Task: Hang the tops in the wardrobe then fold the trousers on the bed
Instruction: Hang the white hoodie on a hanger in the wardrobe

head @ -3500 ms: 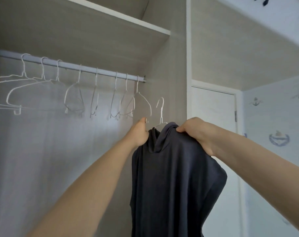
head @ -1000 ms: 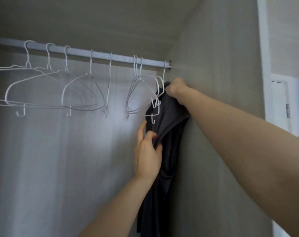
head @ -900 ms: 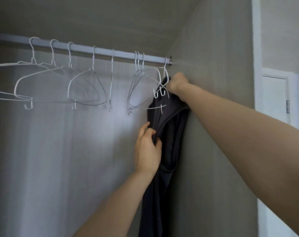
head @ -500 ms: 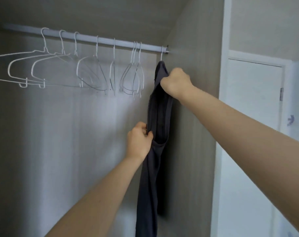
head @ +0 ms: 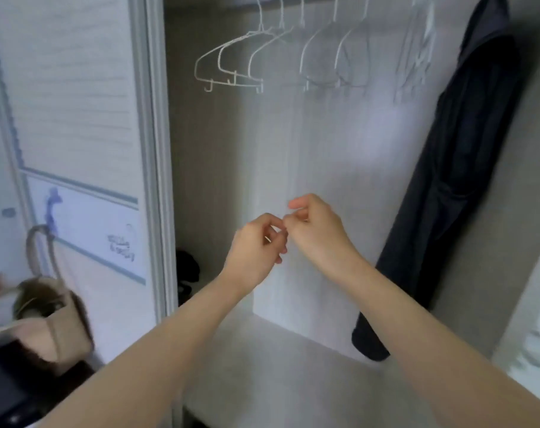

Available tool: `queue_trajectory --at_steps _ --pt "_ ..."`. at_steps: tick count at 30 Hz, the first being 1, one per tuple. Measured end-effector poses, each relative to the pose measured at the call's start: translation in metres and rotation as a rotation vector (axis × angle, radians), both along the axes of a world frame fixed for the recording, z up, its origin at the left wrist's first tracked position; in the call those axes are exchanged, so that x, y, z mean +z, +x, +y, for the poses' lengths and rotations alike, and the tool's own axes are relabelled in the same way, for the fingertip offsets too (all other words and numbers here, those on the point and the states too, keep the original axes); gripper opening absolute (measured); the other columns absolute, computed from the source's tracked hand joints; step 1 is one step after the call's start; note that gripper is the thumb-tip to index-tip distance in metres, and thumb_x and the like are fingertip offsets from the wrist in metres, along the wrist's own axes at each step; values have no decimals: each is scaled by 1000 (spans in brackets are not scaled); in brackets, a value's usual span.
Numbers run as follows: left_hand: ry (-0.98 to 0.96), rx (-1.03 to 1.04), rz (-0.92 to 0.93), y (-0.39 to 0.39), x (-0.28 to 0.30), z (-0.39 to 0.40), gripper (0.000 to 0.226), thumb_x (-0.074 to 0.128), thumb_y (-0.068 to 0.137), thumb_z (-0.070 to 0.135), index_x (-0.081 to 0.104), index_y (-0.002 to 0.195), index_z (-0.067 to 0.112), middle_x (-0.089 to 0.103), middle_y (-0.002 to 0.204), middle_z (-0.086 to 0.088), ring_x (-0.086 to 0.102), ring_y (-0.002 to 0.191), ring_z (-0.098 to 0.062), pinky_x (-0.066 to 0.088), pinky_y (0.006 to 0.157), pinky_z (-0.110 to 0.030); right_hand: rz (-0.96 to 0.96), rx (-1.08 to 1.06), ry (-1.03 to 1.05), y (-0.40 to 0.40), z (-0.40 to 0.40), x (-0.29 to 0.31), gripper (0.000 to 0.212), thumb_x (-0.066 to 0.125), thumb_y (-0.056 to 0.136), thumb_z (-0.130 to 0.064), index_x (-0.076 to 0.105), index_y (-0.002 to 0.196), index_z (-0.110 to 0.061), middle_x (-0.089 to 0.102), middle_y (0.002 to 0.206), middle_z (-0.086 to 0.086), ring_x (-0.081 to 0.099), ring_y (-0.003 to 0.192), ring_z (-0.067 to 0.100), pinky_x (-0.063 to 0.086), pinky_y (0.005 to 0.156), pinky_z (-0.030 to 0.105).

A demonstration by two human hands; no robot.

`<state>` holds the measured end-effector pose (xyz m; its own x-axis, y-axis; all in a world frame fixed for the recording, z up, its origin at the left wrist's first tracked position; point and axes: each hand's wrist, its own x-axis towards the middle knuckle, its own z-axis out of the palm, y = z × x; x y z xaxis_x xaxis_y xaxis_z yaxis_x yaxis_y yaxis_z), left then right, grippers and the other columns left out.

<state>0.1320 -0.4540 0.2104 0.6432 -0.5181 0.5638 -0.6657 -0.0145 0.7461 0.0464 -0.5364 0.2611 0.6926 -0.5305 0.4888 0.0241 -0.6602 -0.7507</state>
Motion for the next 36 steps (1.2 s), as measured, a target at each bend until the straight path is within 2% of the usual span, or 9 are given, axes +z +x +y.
queue_trajectory --at_steps 5,7,12,15,20,23,27,31,36 --pt "205 404 34 -28 -96 105 8 55 93 23 63 95 24 67 71 4 66 70 -20 56 69 -38 152 287 64 14 51 -87 25 55 88 -17 59 112 -21 61 95 -7 55 88 9 36 65 8" --pt "301 549 124 -47 -133 149 6 56 92 26 61 91 31 66 68 9 63 64 -9 54 66 -34 256 409 76 16 78 -122 24 55 88 -16 60 111 -18 64 99 -3 58 89 11 37 70 4" --pt "463 866 355 -80 -203 248 9 57 90 27 57 91 36 64 72 13 59 67 0 47 56 -23 510 592 145 20 140 -193 23 55 85 -15 61 107 -17 66 105 5 61 100 22 48 86 30" --pt "461 997 531 -90 -237 305 9 59 87 21 60 91 30 64 81 11 62 76 -10 53 70 -31 630 694 173 24 176 -227 12 51 84 -14 61 84 -20 67 94 5 62 92 24 49 82 34" --pt "599 1206 734 -85 -290 388 20 57 89 20 65 106 14 57 112 -12 52 104 -33 43 87 -35 875 732 299 47 217 -277 29 47 85 -15 60 100 7 55 79 9 52 71 21 45 64 29" --pt "749 1219 817 -78 -313 413 28 51 91 31 59 111 15 55 118 -11 48 110 -34 39 88 -36 976 682 362 57 235 -302 27 52 90 -23 41 66 -17 38 73 10 37 61 19 35 57 28" --pt "806 1198 981 -68 -324 425 43 43 90 58 53 108 20 61 107 0 57 108 -29 37 86 -37 964 585 419 75 258 -335 15 51 90 -23 50 84 -10 53 88 15 57 83 26 45 71 34" --pt "532 1218 1002 -56 -324 440 35 65 84 40 50 71 11 53 67 -1 49 66 -23 37 59 -31 985 509 310 84 279 -346 42 55 89 -32 51 118 -3 61 111 14 59 103 29 49 84 35" --pt "65 1222 909 -61 -310 441 18 69 83 20 63 77 4 58 68 -4 51 65 -20 41 56 -29 1031 542 187 86 289 -334 9 53 89 -17 49 87 -8 54 87 9 54 78 24 41 64 29"
